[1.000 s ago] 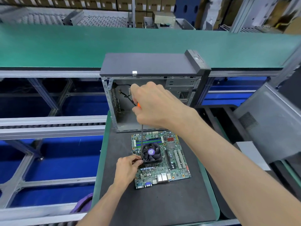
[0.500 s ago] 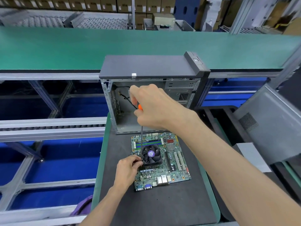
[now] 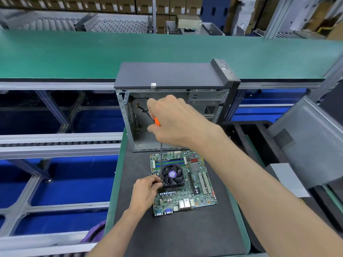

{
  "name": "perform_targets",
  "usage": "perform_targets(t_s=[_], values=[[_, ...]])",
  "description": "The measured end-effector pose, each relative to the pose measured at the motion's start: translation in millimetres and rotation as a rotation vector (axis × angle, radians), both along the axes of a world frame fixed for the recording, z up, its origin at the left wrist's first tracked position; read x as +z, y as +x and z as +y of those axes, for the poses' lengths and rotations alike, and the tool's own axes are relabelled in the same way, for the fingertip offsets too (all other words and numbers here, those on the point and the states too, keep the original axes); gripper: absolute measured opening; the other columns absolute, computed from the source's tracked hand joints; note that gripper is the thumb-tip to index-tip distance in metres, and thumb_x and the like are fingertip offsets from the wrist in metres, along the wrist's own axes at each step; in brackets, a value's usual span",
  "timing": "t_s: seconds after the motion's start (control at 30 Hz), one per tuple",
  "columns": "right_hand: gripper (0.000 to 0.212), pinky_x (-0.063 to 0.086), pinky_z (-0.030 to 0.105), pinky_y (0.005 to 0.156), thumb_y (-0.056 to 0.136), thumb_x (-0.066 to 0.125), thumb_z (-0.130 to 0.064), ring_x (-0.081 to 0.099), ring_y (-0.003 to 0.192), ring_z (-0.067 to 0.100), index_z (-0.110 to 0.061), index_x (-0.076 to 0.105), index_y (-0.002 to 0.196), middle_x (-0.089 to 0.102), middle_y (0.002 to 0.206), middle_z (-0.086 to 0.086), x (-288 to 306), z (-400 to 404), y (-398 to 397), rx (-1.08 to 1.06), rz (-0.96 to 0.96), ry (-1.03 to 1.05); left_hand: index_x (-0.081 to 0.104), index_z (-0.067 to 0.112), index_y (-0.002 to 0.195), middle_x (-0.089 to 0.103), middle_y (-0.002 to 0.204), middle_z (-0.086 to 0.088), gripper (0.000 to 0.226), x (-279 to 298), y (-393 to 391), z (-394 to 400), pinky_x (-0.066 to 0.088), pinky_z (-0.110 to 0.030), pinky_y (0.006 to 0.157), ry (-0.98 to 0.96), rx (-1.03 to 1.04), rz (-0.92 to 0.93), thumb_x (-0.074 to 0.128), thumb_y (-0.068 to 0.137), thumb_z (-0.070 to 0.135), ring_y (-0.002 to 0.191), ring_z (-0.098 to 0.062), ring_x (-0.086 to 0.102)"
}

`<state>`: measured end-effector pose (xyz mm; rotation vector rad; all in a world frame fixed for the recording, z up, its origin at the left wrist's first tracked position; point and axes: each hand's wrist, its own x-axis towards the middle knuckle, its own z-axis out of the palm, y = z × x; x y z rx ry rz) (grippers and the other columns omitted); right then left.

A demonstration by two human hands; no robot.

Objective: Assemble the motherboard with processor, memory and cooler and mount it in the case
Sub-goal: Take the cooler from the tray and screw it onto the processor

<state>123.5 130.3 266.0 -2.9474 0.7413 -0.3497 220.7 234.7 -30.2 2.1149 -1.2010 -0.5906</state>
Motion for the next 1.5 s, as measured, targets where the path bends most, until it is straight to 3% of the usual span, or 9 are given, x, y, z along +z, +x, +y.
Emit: perform_targets(t_s=[0.17,0.37,0.77,1.0,1.1,1.2,1.3,1.4,1.5], values=[[0.030,0.050,0.047,0.077,0.074,0.059,-0.017,0.053,0.089,0.036,-0.013,0.049,0.102,0.050,0.099,0.006,1.5,2.4,2.0,0.061,0.058,0.080,0.066,0.030,0.075,0.065,0.066,0.014,0.017,3.2,-1.7,-0.4,0.041,-0.019,0.063,0.014,-0.010,0.011,0.073,0.087,0.020,0.062,-0.003,0.058],[0.023,0.043,0.043,0.066,0.089,0.055,-0.024,0.051,0.082,0.041,-0.014,0.037,0.098,0.051,0.089,0.009,-6.0,-4.0,-0.3,-0.005,-0.028,-0.015,0.065,0.027,0.078,0.060,0.063,0.016,0.015,6.4,-2.4,1.3,0.034,-0.010,0.058,0.024,-0.024,0.000,0.072,0.088,0.019,0.059,0.002,0.055],[0.027,0.050,0.050,0.069,0.088,0.057,-0.015,0.049,0.073,0.035,-0.017,0.037,0.104,0.045,0.088,0.006,-8.9,7.9,-1.7,0.056,-0.078,0.081,0.069,0.027,0.078,0.060,0.057,0.014,0.012,11.2,-6.0,1.0,0.032,-0.008,0.056,0.025,0.009,-0.041,0.071,0.089,0.023,0.055,0.002,0.054],[0.025,0.048,0.044,0.071,0.083,0.058,-0.015,0.053,0.081,0.036,-0.018,0.041,0.101,0.052,0.090,0.005,1.8,-2.7,-9.9,0.035,-0.192,0.107,0.059,0.035,0.075,0.065,0.059,0.011,0.023,16.9,-1.7,-0.2,0.049,-0.031,0.064,-0.047,0.045,-0.042,0.069,0.090,0.022,0.054,-0.009,0.057],[0.021,0.042,0.035,0.066,0.081,0.062,-0.014,0.054,0.073,0.023,-0.019,0.046,0.094,0.055,0.079,-0.001,7.9,-12.5,-26.3,-0.016,-0.294,0.127,0.066,0.029,0.078,0.071,0.066,0.011,0.021,24.3,4.5,0.6,0.053,-0.027,0.072,-0.165,0.112,0.152,0.072,0.088,0.013,0.066,-0.008,0.067],[0.020,0.044,0.026,0.061,0.075,0.072,-0.012,0.054,0.058,0.005,-0.019,0.055,0.082,0.059,0.066,-0.010,8.3,-28.6,-57.0,-0.163,-0.441,0.238,0.073,0.016,0.081,0.074,0.073,-0.004,0.016,33.0,15.1,-0.3,0.056,-0.033,0.075,-0.296,0.257,0.532,0.070,0.089,0.001,0.071,-0.016,0.070],[0.019,0.045,0.016,0.052,0.069,0.079,-0.016,0.063,0.053,0.006,-0.021,0.061,0.074,0.064,0.057,-0.007,-5.2,-45.2,-92.4,-0.321,-0.468,0.380,0.071,0.004,0.091,0.073,0.079,-0.013,0.011,41.8,27.4,-3.9,0.058,-0.031,0.073,-0.397,0.349,0.865,0.063,0.092,-0.004,0.075,-0.022,0.067],[0.018,0.041,0.012,0.047,0.069,0.082,-0.018,0.067,0.052,0.009,-0.020,0.065,0.073,0.068,0.055,-0.002,-36.9,-57.6,-121.6,-0.427,-0.374,0.566,0.067,0.000,0.098,0.074,0.083,-0.010,0.011,50.2,38.7,-9.8,0.059,-0.022,0.070,-0.479,0.430,1.138,0.057,0.095,-0.003,0.077,-0.017,0.070],[0.012,0.042,0.019,0.053,0.070,0.080,-0.020,0.065,0.051,0.007,-0.022,0.069,0.073,0.069,0.057,0.000,-78.0,-61.1,-140.1,-0.455,-0.163,0.673,0.065,0.001,0.101,0.074,0.081,-0.007,0.011,55.6,47.8,-16.7,0.058,-0.021,0.069,-0.508,0.482,1.228,0.055,0.097,-0.001,0.076,-0.014,0.071]])
